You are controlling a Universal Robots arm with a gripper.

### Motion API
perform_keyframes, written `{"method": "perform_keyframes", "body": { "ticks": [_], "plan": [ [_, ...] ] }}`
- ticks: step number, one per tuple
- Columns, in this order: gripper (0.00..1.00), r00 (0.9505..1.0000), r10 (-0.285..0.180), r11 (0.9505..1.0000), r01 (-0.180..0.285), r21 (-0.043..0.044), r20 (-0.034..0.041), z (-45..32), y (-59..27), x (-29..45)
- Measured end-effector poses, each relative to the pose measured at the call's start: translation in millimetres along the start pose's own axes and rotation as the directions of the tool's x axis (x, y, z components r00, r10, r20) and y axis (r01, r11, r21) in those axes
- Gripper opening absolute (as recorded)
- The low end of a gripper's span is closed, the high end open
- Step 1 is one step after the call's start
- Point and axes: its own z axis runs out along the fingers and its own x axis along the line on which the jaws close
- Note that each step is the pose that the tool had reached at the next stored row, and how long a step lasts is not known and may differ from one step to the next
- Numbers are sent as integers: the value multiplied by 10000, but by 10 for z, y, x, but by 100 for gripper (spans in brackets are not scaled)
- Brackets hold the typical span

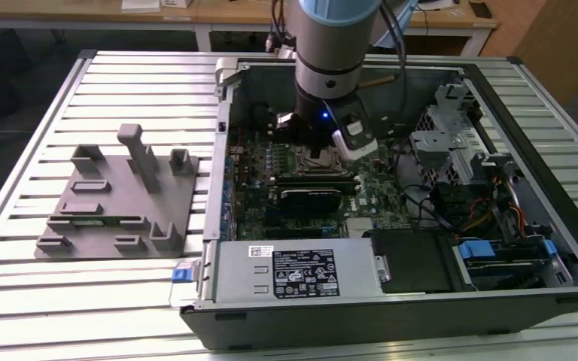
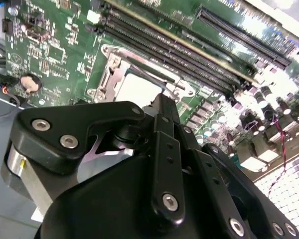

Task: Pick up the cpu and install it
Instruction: 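Install the second cpu locking lever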

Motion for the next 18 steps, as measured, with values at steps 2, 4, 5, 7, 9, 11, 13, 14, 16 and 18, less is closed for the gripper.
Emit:
{"method": "perform_keyframes", "body": {
  "ticks": [2,4,5,7,9,11,13,14,16,18],
  "plan": [
    [11,10000,10,10000,-9,-19,1,1,-36,-3],
    [11,10000,23,10000,-23,-36,1,2,-67,-6],
    [11,10000,28,10000,-28,-46,1,5,-81,-7],
    [11,10000,56,10000,-56,-55,6,17,-96,-7],
    [11,10000,87,9999,-87,-61,11,26,-104,-7],
    [11,10000,88,9999,-88,-60,10,28,-105,-7],
    [11,10000,88,9999,-88,-60,10,28,-105,-7],
    [11,10000,87,9999,-87,-61,10,29,-105,-8],
    [11,10000,88,9999,-88,-72,11,41,-109,-7],
    [11,10000,95,9999,-95,-72,10,62,-118,-7]
  ]
}}
